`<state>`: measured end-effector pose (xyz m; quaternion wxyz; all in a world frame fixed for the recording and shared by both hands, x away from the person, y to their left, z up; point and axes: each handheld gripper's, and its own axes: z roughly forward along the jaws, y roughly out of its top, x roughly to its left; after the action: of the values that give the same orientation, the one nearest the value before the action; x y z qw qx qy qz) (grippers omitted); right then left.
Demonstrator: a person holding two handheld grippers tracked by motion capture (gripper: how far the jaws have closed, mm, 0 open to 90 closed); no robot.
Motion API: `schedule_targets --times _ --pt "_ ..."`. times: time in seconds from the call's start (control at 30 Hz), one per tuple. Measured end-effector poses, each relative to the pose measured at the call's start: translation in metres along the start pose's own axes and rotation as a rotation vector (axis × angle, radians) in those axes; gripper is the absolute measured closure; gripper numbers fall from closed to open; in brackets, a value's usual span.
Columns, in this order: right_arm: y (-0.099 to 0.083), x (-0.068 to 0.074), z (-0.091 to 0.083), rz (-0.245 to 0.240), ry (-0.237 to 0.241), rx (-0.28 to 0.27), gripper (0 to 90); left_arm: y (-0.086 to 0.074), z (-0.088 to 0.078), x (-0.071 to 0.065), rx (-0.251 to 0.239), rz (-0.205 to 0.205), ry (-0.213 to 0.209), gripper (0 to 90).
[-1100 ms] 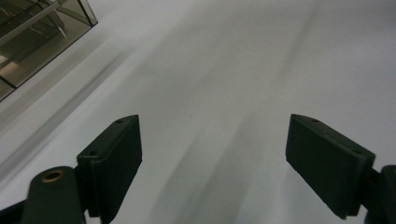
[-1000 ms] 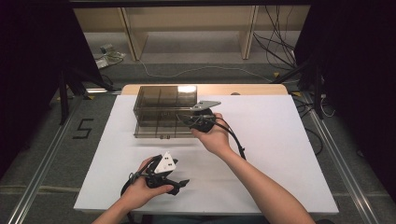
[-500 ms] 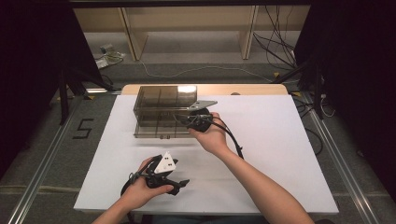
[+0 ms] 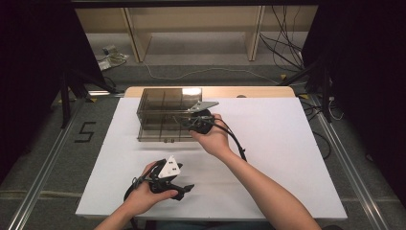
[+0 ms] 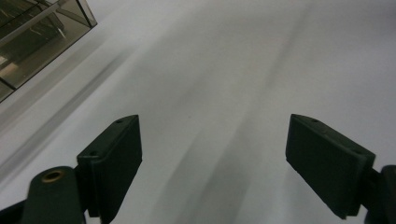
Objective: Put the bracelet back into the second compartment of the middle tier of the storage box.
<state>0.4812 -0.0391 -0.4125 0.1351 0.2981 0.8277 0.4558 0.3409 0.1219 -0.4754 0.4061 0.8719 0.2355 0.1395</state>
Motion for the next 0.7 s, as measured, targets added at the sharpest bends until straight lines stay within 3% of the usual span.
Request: schedule_targets --times 0.7 --pt "0.0068 0.0043 0.0062 -0.001 0.011 0.005 88.8 0.0002 -0.0001 -0.0002 -0.002 0.0 -0.002 18.6"
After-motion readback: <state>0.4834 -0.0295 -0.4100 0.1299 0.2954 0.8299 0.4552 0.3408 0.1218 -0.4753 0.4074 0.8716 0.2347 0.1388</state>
